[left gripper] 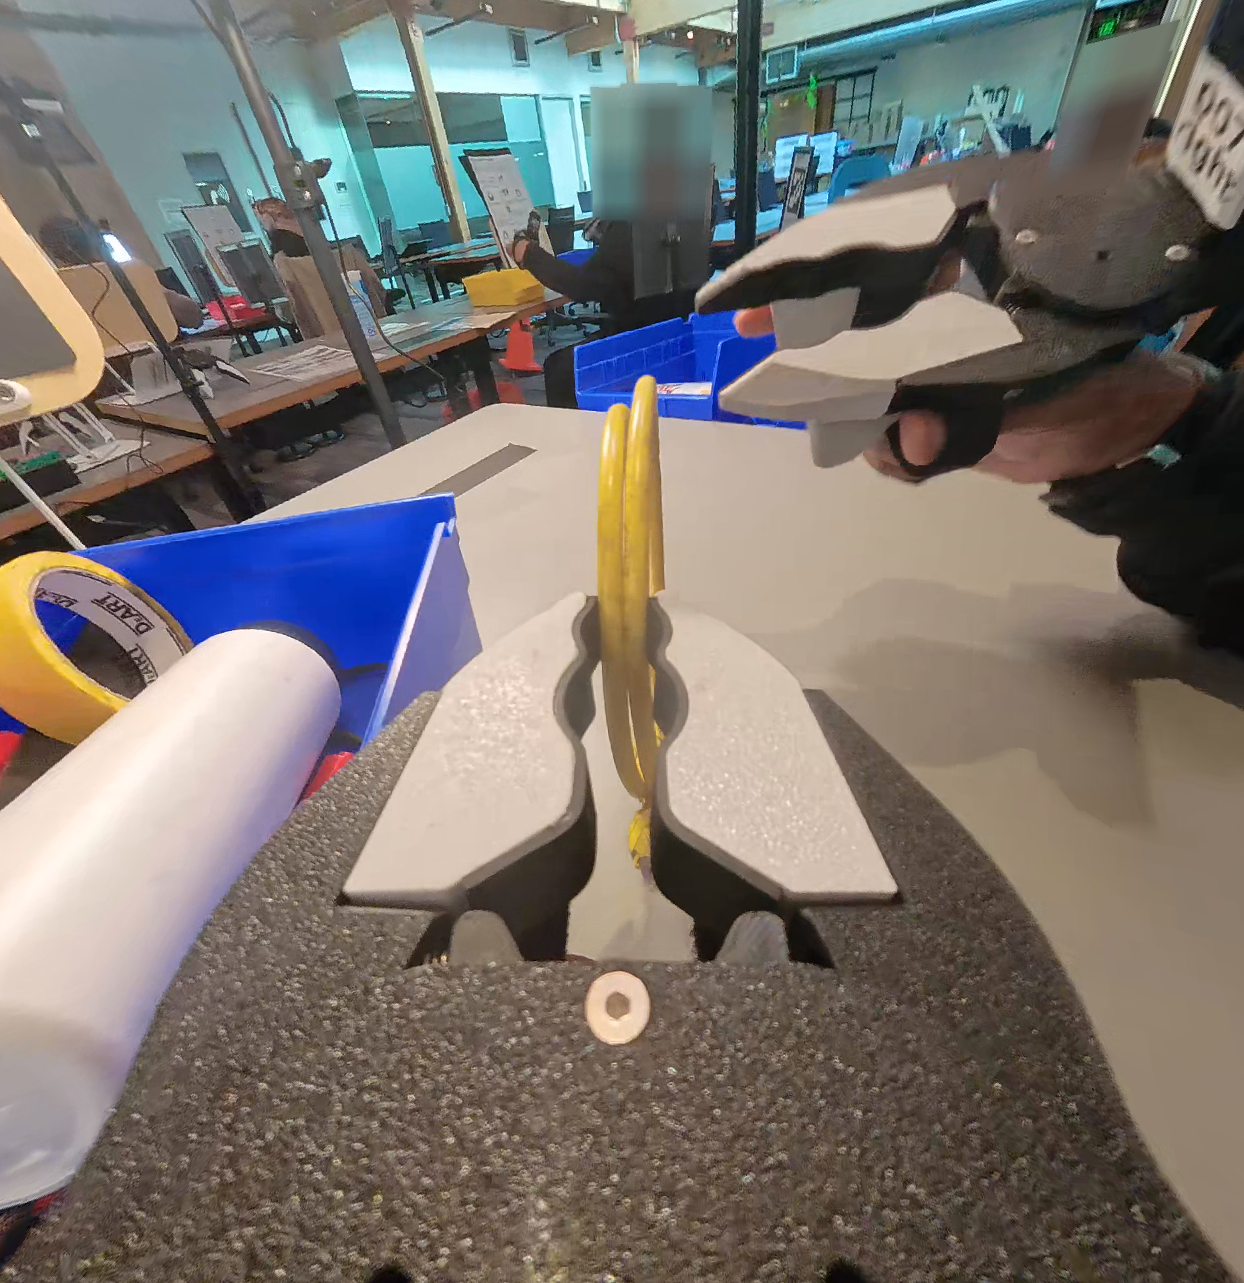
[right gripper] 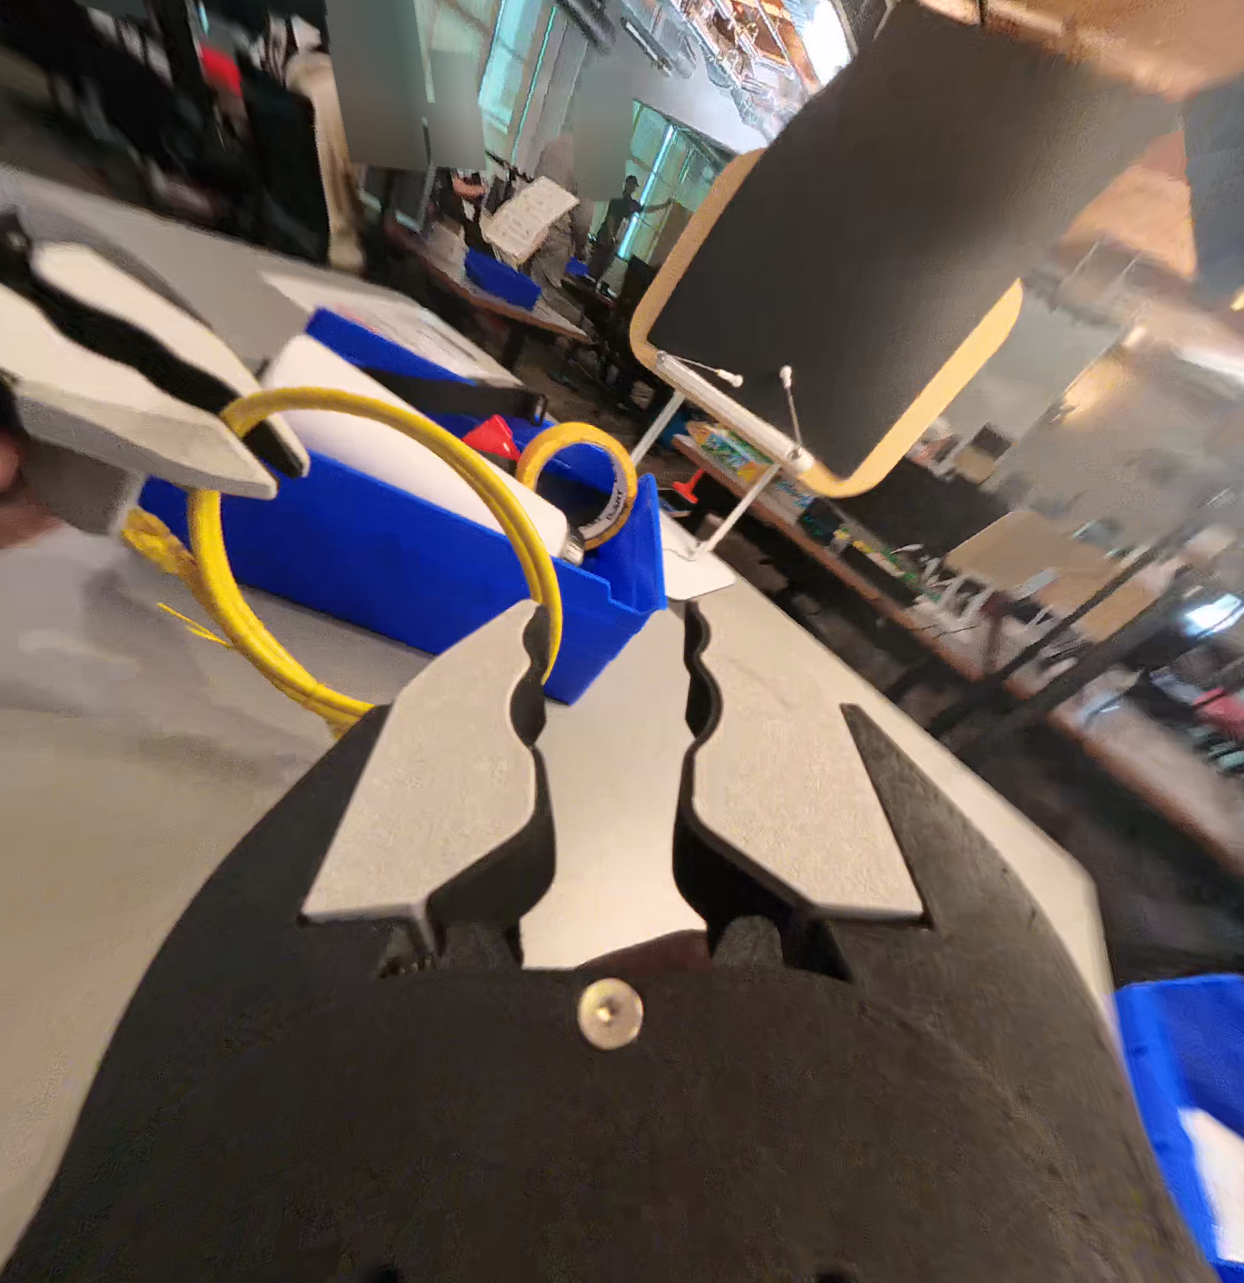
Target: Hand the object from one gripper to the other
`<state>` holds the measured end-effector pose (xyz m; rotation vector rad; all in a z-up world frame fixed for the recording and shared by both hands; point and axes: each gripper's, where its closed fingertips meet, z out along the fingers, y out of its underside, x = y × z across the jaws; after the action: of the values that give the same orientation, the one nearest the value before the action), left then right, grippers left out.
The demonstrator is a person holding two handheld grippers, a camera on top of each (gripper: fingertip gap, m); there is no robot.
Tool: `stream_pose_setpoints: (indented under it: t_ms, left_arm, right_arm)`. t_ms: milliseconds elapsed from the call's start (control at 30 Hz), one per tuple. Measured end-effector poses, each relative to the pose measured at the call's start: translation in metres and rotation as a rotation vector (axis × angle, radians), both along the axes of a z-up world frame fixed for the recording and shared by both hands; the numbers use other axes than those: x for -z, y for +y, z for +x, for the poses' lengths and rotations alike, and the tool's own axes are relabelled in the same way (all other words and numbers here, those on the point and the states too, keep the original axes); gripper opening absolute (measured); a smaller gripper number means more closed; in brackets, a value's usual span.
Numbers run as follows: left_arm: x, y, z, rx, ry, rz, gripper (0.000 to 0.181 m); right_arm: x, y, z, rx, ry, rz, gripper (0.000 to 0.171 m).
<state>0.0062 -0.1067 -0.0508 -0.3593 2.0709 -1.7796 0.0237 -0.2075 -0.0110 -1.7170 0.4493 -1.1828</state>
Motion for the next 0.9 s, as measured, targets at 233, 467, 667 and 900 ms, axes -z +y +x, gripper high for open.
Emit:
stream_pose_setpoints:
  t_ms: [233, 467, 667, 900]
  left_arm:
    - [0.005, -0.004, -0.008, 0.035, -0.025, 0.039, 0.012]
    - [-0.018, -0.002, -0.016, 0.131, 0.039, -0.133, 0.049]
    - [-0.022, -0.001, -0.014, 0.17, 0.14, -0.217, 0.073]
    - [0.029, -0.012, -0.006, 0.079, 0.121, 0.098, 0.065]
  right_arm:
    - [0.025, 0.047, 0.015, 0.084, -0.232, -0.627, 0.031]
    - [0.017, 0.026, 0.034, 0.136, -0.067, -0.301, 0.006]
    - [0.019, -0.014, 0.046, 0.192, 0.173, 0.144, 0.005]
    - [0.029, -0.009, 0.042, 0.124, 0.341, 0.344, 0.005]
